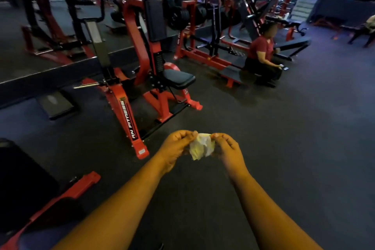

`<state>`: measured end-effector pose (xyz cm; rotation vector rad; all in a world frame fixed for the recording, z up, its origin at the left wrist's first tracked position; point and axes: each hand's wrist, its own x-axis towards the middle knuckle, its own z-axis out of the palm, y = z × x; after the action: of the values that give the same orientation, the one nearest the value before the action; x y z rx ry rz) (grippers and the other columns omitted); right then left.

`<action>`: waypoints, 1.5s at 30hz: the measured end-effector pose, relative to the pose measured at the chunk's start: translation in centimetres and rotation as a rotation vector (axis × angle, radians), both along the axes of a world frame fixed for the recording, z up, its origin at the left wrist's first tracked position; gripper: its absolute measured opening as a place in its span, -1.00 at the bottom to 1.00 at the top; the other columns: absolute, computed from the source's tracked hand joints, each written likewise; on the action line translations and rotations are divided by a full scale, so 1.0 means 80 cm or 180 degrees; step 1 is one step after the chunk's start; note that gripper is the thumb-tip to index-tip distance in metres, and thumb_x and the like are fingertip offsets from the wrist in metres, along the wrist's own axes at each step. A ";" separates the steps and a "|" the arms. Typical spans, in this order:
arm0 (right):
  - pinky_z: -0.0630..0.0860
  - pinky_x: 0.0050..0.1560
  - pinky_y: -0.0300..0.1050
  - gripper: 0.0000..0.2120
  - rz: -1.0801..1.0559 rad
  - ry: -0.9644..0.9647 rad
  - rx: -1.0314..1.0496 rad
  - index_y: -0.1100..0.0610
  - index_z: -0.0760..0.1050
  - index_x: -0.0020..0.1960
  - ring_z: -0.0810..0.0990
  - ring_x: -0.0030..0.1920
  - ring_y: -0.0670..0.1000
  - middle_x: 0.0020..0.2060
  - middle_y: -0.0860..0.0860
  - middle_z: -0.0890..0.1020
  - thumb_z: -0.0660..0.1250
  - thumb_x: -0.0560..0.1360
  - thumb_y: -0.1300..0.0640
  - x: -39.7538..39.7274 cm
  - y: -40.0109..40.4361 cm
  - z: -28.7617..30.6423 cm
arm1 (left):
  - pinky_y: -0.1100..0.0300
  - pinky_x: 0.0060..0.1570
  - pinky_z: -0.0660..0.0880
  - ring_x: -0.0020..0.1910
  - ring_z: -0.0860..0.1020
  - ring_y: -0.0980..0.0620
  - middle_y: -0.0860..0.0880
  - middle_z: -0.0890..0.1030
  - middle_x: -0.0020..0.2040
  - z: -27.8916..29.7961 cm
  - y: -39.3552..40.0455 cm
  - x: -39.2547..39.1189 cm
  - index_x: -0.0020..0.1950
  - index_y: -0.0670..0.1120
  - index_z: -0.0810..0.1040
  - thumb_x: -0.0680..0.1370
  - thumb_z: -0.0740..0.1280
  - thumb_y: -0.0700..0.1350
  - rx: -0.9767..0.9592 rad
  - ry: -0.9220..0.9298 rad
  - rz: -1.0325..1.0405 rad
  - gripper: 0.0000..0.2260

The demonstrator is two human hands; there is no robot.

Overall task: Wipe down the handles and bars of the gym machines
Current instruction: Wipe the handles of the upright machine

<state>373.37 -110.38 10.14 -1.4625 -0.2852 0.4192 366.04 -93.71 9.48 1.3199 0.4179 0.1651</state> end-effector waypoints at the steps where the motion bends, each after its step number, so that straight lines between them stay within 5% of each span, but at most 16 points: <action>1: 0.64 -0.16 -0.07 -0.84 0.0111 0.0063 0.0065 0.28 0.60 0.06 0.69 -0.09 0.10 -0.07 0.16 0.70 0.29 0.64 0.21 0.013 0.015 -0.003 | 0.06 -0.09 0.61 -0.11 0.66 -0.10 -0.15 0.71 -0.09 0.002 0.011 0.010 0.05 -0.18 0.67 0.62 0.37 0.03 -0.0034 0.0021 0.0085 -0.72; 5: 0.65 -0.17 -0.02 -0.80 0.0544 0.0023 0.0178 0.22 0.53 0.13 0.70 -0.08 0.10 -0.11 0.07 0.70 0.37 0.55 0.40 0.074 0.069 -0.019 | 0.21 -0.17 0.60 -0.14 0.64 -0.02 -0.04 0.70 -0.16 0.000 0.064 0.051 -0.02 -0.15 0.66 0.58 0.46 -0.19 0.0428 0.0059 0.0391 -0.96; 10: 0.64 -0.17 -0.03 -0.68 0.0934 -0.0094 0.0358 0.20 0.46 0.20 0.67 -0.07 0.08 -0.12 0.05 0.64 0.43 0.51 0.39 0.167 0.136 -0.027 | 0.07 0.06 0.63 0.04 0.65 0.04 -0.06 0.65 0.07 -0.005 0.132 0.091 0.22 -0.16 0.58 0.46 0.34 -0.54 0.0895 0.0122 0.0353 -0.57; 13: 0.64 -0.08 0.08 -0.67 0.1223 -0.0172 0.0394 0.12 0.49 0.21 0.65 -0.04 0.11 -0.07 0.16 0.63 0.42 0.52 0.39 0.221 0.187 -0.027 | -0.02 0.01 0.60 0.00 0.65 -0.03 -0.12 0.64 0.10 -0.004 0.169 0.124 0.30 -0.09 0.52 0.52 0.30 -0.46 0.0524 0.0104 0.0815 -0.58; 16: 0.61 -0.02 0.12 -0.63 0.1651 -0.0223 0.0343 0.09 0.49 0.25 0.65 0.00 0.12 0.01 0.24 0.62 0.45 0.52 0.35 0.261 0.241 -0.030 | 0.08 -0.06 0.55 -0.02 0.64 -0.01 -0.08 0.64 0.11 -0.013 0.191 0.162 0.37 0.03 0.52 0.63 0.32 -0.10 -0.0097 0.0258 0.1387 -0.70; 19: 0.62 -0.04 -0.01 -0.63 0.1918 -0.0190 0.0347 0.11 0.48 0.28 0.67 0.01 0.09 0.02 0.19 0.63 0.42 0.53 0.36 0.287 0.290 -0.028 | -0.06 0.21 0.59 0.17 0.66 -0.12 -0.13 0.67 0.23 -0.023 0.208 0.186 0.38 0.01 0.56 0.54 0.41 0.23 -0.0266 0.0461 0.1402 -0.52; 22: 0.62 -0.04 -0.08 -0.64 0.2029 -0.0231 0.0316 0.06 0.49 0.27 0.68 0.03 0.08 0.02 0.13 0.66 0.42 0.54 0.34 0.307 0.341 -0.030 | -0.13 0.29 0.57 0.20 0.66 -0.10 -0.13 0.69 0.21 -0.027 0.233 0.196 0.36 -0.05 0.59 0.53 0.47 0.04 -0.0234 0.0376 0.1473 -0.58; 25: 0.62 -0.03 -0.11 -0.60 0.1995 -0.0103 0.0336 0.05 0.49 0.30 0.69 0.05 0.06 0.04 0.07 0.67 0.45 0.53 0.31 0.320 0.390 -0.033 | -0.01 0.13 0.63 0.04 0.70 -0.08 -0.16 0.73 0.09 -0.023 0.272 0.204 0.24 -0.12 0.65 0.60 0.42 -0.20 0.0067 0.0309 0.1970 -0.79; 30: 0.64 0.00 -0.08 -0.53 0.2805 -0.0032 -0.0138 0.02 0.49 0.35 0.71 0.08 0.05 0.10 0.05 0.70 0.51 0.49 0.22 0.319 0.481 -0.047 | 0.13 0.04 0.64 0.06 0.70 -0.01 -0.05 0.73 0.06 -0.033 0.367 0.202 0.20 -0.07 0.66 0.63 0.41 -0.04 0.0542 0.0536 0.2220 -0.81; 36: 0.54 -0.22 -0.21 -0.85 0.3184 -0.0863 -0.0814 0.16 0.66 0.08 0.61 -0.30 -0.10 -0.15 0.15 0.72 0.48 0.51 0.25 0.328 0.623 -0.050 | 0.14 -0.13 0.65 0.04 0.69 -0.01 -0.05 0.68 0.10 -0.042 0.517 0.183 0.21 -0.04 0.61 0.68 0.32 -0.01 0.0474 0.0532 0.2735 -0.82; 40: 0.57 -0.02 -0.11 -0.92 0.2988 -0.0775 -0.0780 0.03 0.67 0.02 0.64 -0.09 -0.07 -0.04 0.04 0.73 0.44 0.56 0.17 0.319 0.727 -0.046 | 0.10 -0.25 0.65 -0.15 0.70 0.00 -0.12 0.70 -0.02 -0.028 0.615 0.165 0.11 -0.06 0.61 0.70 0.29 -0.04 0.0743 0.0509 0.2786 -0.86; 45: 0.66 -0.01 0.02 -0.62 0.2959 0.0024 -0.0364 0.04 0.51 0.32 0.70 0.04 0.02 0.11 0.04 0.69 0.44 0.55 -0.04 0.267 0.849 -0.028 | 0.11 -0.23 0.65 -0.08 0.72 -0.06 -0.14 0.70 0.03 -0.011 0.720 0.148 0.19 -0.13 0.60 0.68 0.32 -0.07 0.0892 0.0412 0.2621 -0.83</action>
<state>394.73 -42.49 7.94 -1.3689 -0.9548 1.1971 377.91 -36.12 8.59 1.3667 1.0662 0.8510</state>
